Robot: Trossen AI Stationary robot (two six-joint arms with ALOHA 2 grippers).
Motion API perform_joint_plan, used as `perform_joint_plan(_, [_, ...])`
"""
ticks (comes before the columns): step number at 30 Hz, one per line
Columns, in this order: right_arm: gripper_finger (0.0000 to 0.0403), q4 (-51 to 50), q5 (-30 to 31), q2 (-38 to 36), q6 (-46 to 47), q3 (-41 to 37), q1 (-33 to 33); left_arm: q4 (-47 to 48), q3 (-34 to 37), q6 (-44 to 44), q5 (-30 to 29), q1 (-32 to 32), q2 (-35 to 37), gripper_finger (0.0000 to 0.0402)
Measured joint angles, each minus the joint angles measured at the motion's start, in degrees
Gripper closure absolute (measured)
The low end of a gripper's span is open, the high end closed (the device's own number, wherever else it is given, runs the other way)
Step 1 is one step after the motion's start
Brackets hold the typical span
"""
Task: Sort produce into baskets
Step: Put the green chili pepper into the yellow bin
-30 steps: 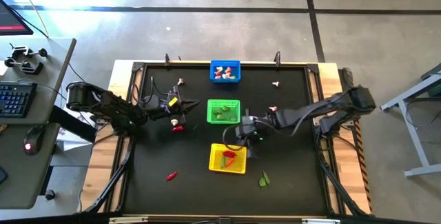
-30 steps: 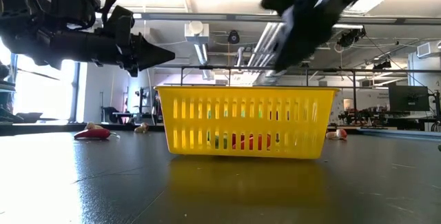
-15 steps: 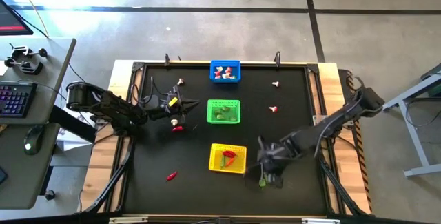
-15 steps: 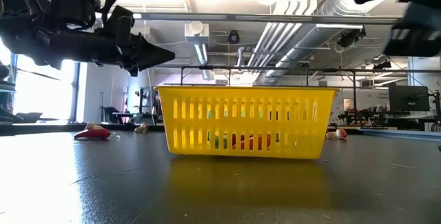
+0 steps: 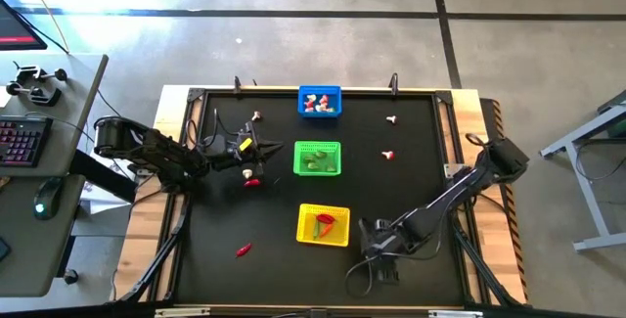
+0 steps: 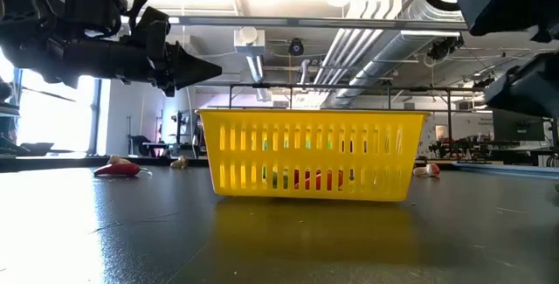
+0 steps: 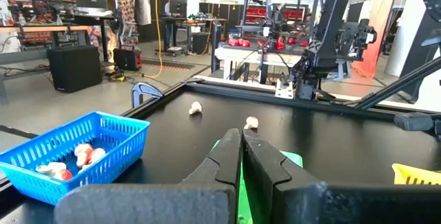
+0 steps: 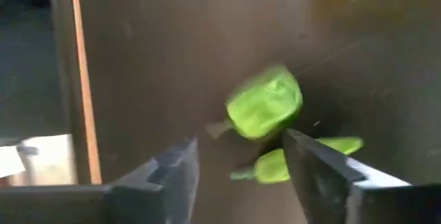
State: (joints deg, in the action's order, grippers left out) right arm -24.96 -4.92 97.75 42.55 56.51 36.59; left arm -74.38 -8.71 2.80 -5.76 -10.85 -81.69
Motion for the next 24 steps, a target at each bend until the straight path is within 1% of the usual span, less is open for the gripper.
perform_joint_plan(3, [0.0176, 0.0, 2.7, 0.4, -3.7, 0.0, 0.4, 0.0, 0.0, 0.0, 0.0, 0.0, 0.0, 0.0401])
perform_joint_plan(6, [0.0165, 0.0, 5.5, 0.4, -5.5, 0.0, 0.6, 0.0, 0.0, 0.0, 0.0, 0.0, 0.0, 0.0401])
perform_joint_plan(10, [0.0168, -0.8, 6.7, 0.4, -5.0, 0.0, 0.6, 0.0, 0.0, 0.0, 0.0, 0.0, 0.0, 0.0401])
perform_joint_plan(15, [0.0179, -5.4, 6.9, 0.5, -1.4, 0.0, 0.6, 0.0, 0.0, 0.0, 0.0, 0.0, 0.0, 0.0401])
perform_joint_plan(18, [0.0180, -7.0, 9.0, 0.5, -1.3, 0.0, 0.6, 0.0, 0.0, -0.3, 0.0, 0.0, 0.0, 0.0401])
perform_joint_plan(22, [0.0180, -7.5, 9.4, 0.5, -3.0, 0.0, 0.6, 0.0, 0.0, 0.0, 0.0, 0.0, 0.0, 0.0401])
perform_joint_plan(24, [0.0180, -7.5, 9.4, 0.5, -5.3, 0.0, 0.7, 0.0, 0.0, -0.1, 0.0, 0.0, 0.0, 0.0401])
